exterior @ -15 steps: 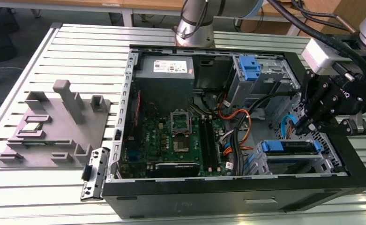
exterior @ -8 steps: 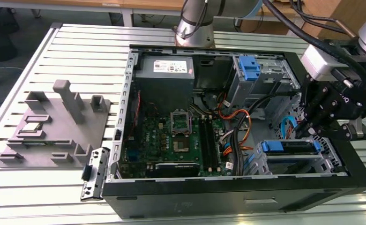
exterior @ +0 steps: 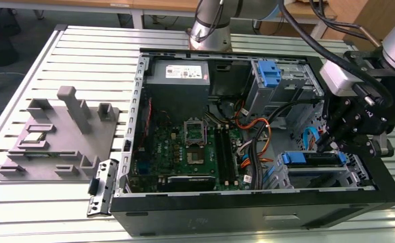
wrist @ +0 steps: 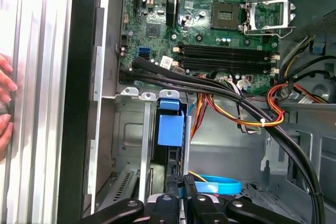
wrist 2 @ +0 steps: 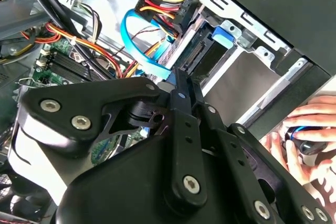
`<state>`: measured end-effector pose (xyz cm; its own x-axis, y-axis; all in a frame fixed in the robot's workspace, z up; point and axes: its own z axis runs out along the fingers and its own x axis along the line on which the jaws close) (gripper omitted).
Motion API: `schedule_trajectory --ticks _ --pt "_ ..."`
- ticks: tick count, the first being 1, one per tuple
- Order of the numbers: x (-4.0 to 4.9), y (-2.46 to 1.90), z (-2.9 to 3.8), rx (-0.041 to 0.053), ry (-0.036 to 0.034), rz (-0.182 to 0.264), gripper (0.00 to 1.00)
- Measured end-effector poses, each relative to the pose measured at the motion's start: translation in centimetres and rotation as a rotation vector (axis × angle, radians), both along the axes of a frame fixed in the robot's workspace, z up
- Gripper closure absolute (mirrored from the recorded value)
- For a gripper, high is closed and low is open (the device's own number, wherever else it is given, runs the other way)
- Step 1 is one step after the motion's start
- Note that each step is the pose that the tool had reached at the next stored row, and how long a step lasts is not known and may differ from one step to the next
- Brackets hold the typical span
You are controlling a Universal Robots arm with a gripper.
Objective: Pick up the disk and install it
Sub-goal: 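Insert the first disk wire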
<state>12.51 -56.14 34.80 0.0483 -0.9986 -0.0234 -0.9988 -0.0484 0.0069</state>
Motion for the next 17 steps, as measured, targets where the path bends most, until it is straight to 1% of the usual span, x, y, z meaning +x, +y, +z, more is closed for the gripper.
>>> schedule_trajectory --ticks 5,8,9,13,17 --pt "-0.36 -0.19 -0.35 0.0117 -0.0106 0.003 0.84" --pt "-0.39 -0.22 -0.58 0.0125 -0.0192 0.006 0.84" --pt "-0.39 -0.21 -0.63 0.0124 -0.0208 0.006 0.84" --pt "-0.4 -0.22 -0.87 0.0126 -0.0239 0.008 0.84" --pt "-0.43 -0.22 -0.95 0.0122 -0.0246 0.009 0.84"
